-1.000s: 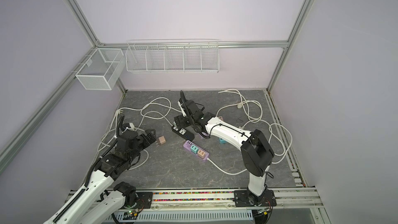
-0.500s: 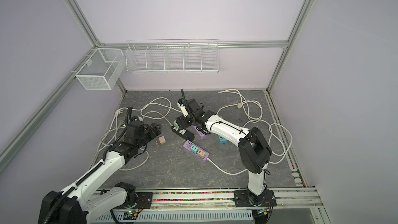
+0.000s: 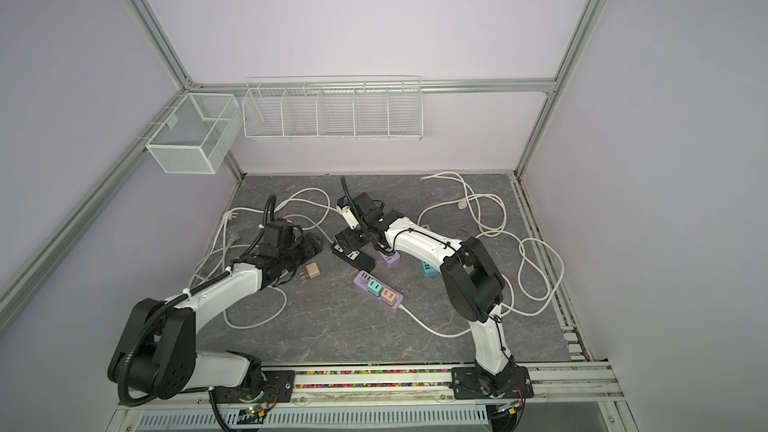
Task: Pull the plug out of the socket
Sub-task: 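Move the right gripper over the green adapter while the left gripper grasps the black strip, then lower the right gripper around the green adapter and close it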
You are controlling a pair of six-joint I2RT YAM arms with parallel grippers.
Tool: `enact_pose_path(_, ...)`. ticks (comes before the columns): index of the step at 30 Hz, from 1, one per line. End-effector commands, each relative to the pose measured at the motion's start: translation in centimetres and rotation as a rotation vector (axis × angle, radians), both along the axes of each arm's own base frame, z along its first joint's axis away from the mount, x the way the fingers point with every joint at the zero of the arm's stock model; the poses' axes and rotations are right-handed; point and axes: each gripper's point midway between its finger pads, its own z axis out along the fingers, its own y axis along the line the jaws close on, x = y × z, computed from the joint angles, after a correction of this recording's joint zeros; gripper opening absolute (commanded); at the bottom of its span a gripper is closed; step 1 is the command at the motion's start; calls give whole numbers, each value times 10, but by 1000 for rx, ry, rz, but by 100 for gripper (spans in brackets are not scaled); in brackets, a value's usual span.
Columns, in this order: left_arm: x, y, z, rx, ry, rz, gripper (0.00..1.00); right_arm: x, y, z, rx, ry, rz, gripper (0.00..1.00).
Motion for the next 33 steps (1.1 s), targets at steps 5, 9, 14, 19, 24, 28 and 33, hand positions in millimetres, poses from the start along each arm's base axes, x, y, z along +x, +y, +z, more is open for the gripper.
enact_pose_path(5,26,-27,-7,-56,39,-88,68,10,1,-13,-54,-4,29,100)
enact_pose_path(9,31,-32,-19,-73,62,-90,60,12,5,-17,-62,-8,46,95)
enact_pose_path(14,28,-32,-33,-76,92,-88,52,16,8,-23,-70,-9,52,89)
enact_pose_path(19,27,-35,-37,-101,100,-91,48,21,13,-28,-85,-11,61,84)
enact_pose_path(24,26,-38,-41,-110,116,-100,44,24,15,-35,-94,-17,69,80)
enact_pose_path(28,27,-39,-41,-118,108,-97,41,22,19,-37,-94,-9,85,76)
enact_pose_path(33,28,-41,-45,-129,121,-105,37,23,23,-41,-99,-4,97,72)
